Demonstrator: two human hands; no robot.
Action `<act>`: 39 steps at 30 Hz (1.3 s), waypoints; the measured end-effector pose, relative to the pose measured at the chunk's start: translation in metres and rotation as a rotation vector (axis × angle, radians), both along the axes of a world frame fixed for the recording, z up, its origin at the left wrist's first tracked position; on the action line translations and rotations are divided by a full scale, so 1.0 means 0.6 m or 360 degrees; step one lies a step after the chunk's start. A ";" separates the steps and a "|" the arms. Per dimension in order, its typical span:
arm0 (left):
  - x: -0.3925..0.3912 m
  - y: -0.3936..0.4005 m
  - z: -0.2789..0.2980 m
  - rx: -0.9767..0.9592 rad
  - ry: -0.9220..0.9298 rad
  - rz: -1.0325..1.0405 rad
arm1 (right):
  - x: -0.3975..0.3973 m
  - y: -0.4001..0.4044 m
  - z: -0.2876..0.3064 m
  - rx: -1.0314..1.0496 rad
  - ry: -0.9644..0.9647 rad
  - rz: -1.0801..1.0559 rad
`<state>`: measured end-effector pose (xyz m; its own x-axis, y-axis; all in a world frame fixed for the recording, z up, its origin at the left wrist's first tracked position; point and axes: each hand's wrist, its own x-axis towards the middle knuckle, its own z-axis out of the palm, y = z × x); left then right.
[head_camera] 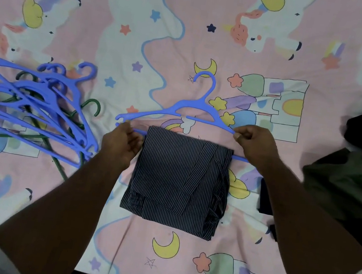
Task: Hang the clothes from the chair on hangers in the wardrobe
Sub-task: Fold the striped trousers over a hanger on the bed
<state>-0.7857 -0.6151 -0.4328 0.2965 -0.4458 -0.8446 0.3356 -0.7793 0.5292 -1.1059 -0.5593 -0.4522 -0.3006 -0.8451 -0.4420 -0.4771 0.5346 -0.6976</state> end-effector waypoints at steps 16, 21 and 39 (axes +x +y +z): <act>0.008 -0.034 0.030 -0.0098 0.0118 -0.0289 | -0.009 0.039 0.009 -0.0044 0.0013 -0.0202; 0.017 -0.034 0.051 -0.0184 0.0204 -0.0298 | -0.006 0.046 0.041 -0.0181 -0.0040 -0.0289; 0.031 0.055 0.018 -0.0210 -0.0474 -0.1548 | 0.011 0.070 0.023 -0.0013 0.0074 -0.0274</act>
<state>-0.7672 -0.5822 -0.4222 -0.0533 -0.6893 -0.7225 -0.5694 -0.5734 0.5890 -1.0995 -0.5175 -0.4385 -0.4613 -0.7828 -0.4177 -0.4110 0.6057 -0.6813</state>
